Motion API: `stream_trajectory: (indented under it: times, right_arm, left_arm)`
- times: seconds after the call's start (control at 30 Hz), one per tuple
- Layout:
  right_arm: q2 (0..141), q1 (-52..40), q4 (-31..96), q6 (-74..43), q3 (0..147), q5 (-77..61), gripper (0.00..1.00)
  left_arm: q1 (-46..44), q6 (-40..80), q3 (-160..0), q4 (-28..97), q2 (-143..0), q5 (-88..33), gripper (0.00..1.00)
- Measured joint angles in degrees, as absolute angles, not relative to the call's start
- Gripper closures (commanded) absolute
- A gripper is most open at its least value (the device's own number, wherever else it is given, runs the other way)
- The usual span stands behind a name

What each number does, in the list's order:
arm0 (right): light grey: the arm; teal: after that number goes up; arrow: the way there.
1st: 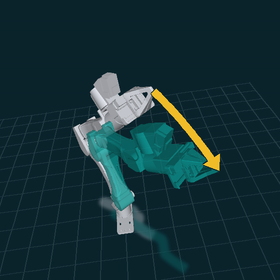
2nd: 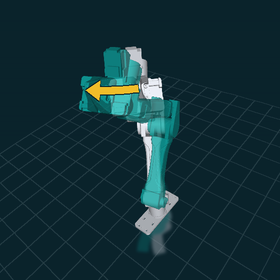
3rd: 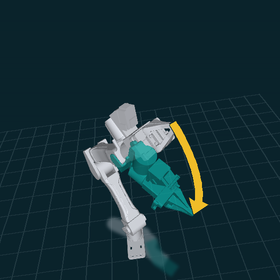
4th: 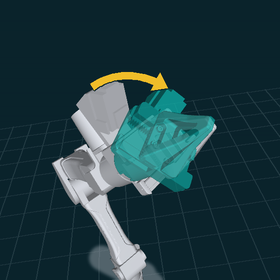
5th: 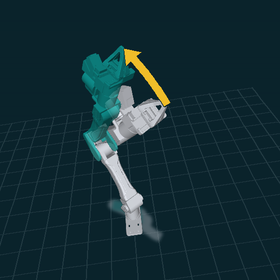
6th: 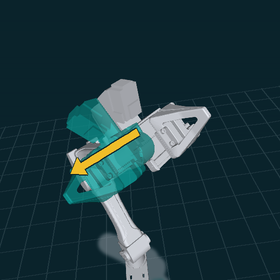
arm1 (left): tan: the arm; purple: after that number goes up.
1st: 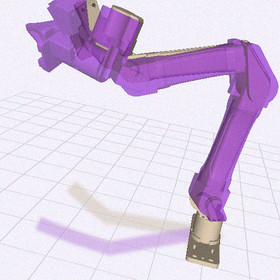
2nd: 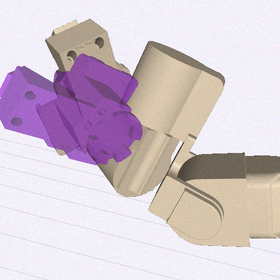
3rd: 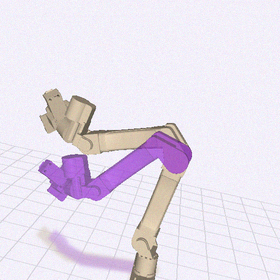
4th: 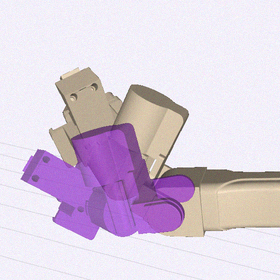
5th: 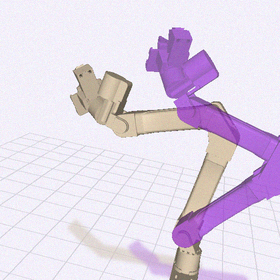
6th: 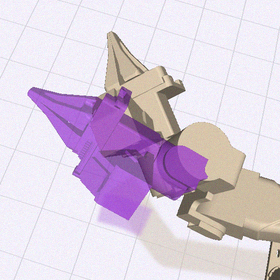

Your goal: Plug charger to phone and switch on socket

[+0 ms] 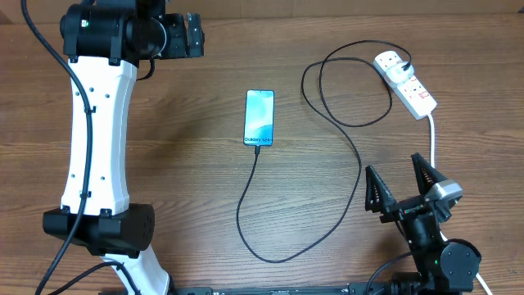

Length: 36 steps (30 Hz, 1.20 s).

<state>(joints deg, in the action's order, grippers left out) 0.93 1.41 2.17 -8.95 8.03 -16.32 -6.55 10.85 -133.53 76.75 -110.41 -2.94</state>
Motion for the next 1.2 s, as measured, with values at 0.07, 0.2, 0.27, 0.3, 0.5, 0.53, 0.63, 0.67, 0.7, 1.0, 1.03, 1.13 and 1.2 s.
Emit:
stream_trajectory:
  times: [0.07, 0.2, 0.27, 0.3, 0.5, 0.53, 0.63, 0.67, 0.7, 1.0, 1.03, 1.13, 1.2]
  right_arm:
    - [0.8, 1.4, 2.2, -7.2, 8.0, -16.3, 0.0]
    - [0.8, 1.4, 1.3, -5.3, 7.4, -16.3, 0.0]
    - [0.8, 1.4, -0.2, -4.8, 6.3, -16.3, 0.0]
    - [0.8, 1.4, -0.9, -4.8, 5.9, -16.3, 0.0]
    - [0.8, 1.4, -4.1, -4.6, 1.8, -15.9, 0.0]
    - [0.8, 1.4, -4.6, -4.6, 1.3, -15.6, 0.0]
    - [0.8, 1.4, -2.7, -4.5, 1.1, -14.9, 0.0]
    - [0.8, 1.4, -1.6, -4.5, 1.1, -14.6, 0.0]
    - [0.8, 1.4, 0.2, -4.5, 1.1, -14.4, 0.0]
    - [0.8, 1.4, 4.0, -2.6, 1.1, -12.5, 0.0]
    - [0.8, 1.4, 4.1, -2.0, 1.1, -12.4, 0.0]
    - [0.8, 1.4, 4.1, -0.9, 1.1, -11.7, 0.0]
    - [0.8, 1.4, 4.2, -0.7, 1.1, -11.2, 0.0]
  left_arm:
    - [-6.5, 10.9, -133.5, 76.8, -110.4, -2.9, 0.0]
    - [-6.5, 10.9, -133.5, 76.8, -110.4, -2.9, 0.01]
    - [-6.5, 10.8, -133.5, 76.8, -110.4, -2.9, 0.0]
    - [-6.5, 10.9, -133.5, 76.8, -110.4, -2.9, 0.0]
    - [-6.5, 10.9, -133.5, 76.8, -110.4, -2.9, 0.0]
    - [-6.5, 10.9, -133.5, 76.8, -110.4, -2.9, 0.0]
    - [-6.5, 10.9, -133.5, 76.8, -110.4, -2.9, 0.0]
    - [-6.5, 10.9, -133.5, 76.7, -110.4, -2.9, 0.0]
    - [-6.5, 10.9, -133.5, 76.8, -110.4, -2.9, 0.0]
    - [-6.5, 10.9, -133.5, 76.8, -110.4, -2.9, 0.0]
    - [-6.5, 10.9, -133.5, 76.8, -110.4, -2.9, 0.0]
    - [-6.5, 10.9, -133.5, 76.8, -110.4, -2.9, 0.0]
    - [-6.5, 10.9, -133.5, 76.8, -110.4, -2.9, 0.0]
